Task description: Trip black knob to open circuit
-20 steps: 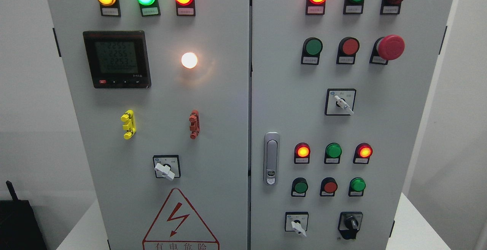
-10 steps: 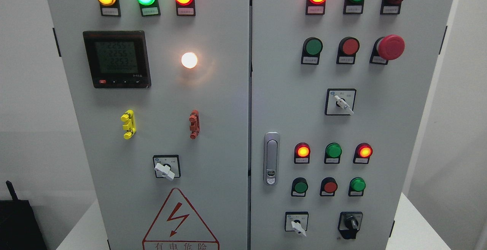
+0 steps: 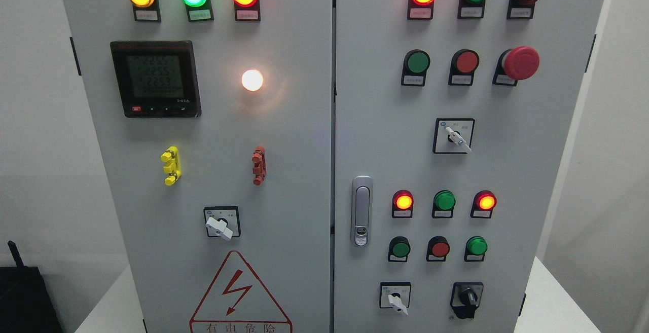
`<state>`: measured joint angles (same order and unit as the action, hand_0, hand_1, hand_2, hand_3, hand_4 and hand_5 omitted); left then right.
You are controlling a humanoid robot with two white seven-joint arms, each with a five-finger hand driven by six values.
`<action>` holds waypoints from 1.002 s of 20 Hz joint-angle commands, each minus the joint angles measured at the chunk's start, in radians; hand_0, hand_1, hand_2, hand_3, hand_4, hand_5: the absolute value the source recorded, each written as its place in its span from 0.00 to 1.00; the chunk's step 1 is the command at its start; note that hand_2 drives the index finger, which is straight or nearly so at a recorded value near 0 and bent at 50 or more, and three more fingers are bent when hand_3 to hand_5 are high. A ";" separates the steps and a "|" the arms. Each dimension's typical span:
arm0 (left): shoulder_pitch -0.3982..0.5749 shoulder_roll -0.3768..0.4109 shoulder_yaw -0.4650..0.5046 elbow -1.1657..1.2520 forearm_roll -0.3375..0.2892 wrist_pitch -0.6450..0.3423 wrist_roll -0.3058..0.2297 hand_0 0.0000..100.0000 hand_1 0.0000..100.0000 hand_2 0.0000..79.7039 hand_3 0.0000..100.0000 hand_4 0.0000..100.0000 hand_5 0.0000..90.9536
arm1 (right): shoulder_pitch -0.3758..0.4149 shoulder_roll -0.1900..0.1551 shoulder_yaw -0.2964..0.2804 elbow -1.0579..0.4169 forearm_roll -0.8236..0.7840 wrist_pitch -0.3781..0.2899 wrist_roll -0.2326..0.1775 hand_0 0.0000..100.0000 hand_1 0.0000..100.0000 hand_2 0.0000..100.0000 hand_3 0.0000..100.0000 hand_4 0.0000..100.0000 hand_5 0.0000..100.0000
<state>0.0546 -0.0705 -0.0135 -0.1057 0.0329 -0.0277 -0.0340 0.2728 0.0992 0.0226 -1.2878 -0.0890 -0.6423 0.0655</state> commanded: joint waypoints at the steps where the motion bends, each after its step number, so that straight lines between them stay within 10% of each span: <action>1: -0.002 -0.002 0.001 0.000 0.002 -0.001 0.000 0.12 0.39 0.00 0.00 0.00 0.00 | -0.017 0.000 -0.006 -0.051 -0.005 -0.004 -0.004 0.84 0.78 0.00 0.86 0.83 0.87; 20: -0.002 -0.002 0.001 0.000 0.002 -0.001 0.000 0.12 0.39 0.00 0.00 0.00 0.00 | -0.110 0.002 -0.062 -0.286 -0.008 0.194 -0.004 0.93 0.82 0.00 0.91 0.88 0.91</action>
<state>0.0546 -0.0705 -0.0135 -0.1057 0.0329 -0.0277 -0.0339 0.1757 0.0998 -0.0359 -1.5356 -0.0935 -0.4513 0.0655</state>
